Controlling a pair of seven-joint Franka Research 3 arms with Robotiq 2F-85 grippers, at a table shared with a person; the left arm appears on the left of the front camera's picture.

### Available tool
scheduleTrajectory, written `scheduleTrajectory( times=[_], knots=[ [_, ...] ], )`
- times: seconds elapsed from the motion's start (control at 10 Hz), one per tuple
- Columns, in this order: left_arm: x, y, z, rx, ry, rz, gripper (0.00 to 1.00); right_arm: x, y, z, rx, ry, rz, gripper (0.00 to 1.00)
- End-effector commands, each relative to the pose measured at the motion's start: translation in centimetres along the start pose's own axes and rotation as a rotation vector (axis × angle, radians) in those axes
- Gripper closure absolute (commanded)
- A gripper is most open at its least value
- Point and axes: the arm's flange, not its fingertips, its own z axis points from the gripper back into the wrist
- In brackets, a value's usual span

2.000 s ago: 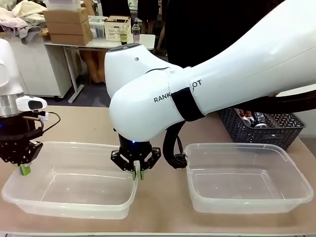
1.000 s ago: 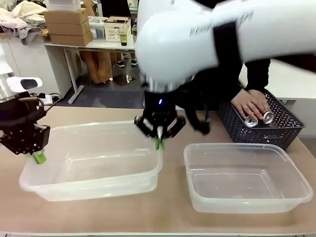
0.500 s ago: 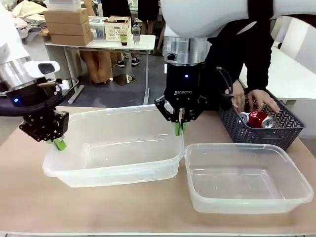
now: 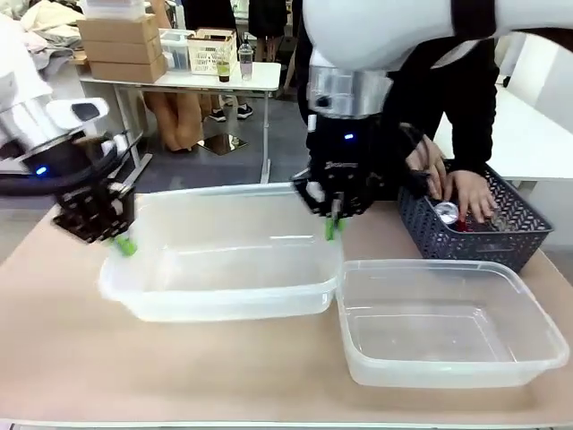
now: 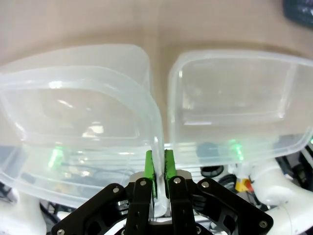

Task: Sort the waste into each basket.
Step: Pick up the Organizing box on the left side of the table and lift it.

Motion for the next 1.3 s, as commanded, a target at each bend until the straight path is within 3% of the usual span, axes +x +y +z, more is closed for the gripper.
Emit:
scheduleTrajectory(
  times=[0.0,0.2,0.5,0.7,0.9,1.2],
  knots=[
    [4.1,-3.4,1.1,-0.188,-0.004,0.028,0.93,1.1,-4.1,0.1,0.093,0.013,-0.022,0.91],
    [7.6,-6.5,0.6,-0.197,0.024,0.011,0.93,1.8,-7.4,0.3,0.134,0.025,-0.046,0.91],
    [11.9,-10.2,-0.3,-0.113,0.101,-0.096,0.93,1.2,-8.3,0.0,0.14,0.021,-0.187,0.91],
    [10.2,-10.8,-1.5,-0.032,0.053,-0.106,0.93,2.2,-8.1,-0.5,0.122,0.039,-0.22,0.91],
    [7.5,-11.3,-2.4,0.029,0.048,-0.114,0.93,3.9,-8.3,-1.0,0.104,0.031,-0.343,0.91],
    [6.7,-11.2,-1.1,0.056,0.031,-0.073,0.93,5.9,-8.0,-1.0,0.12,0.006,-0.415,0.91]
  ],
)
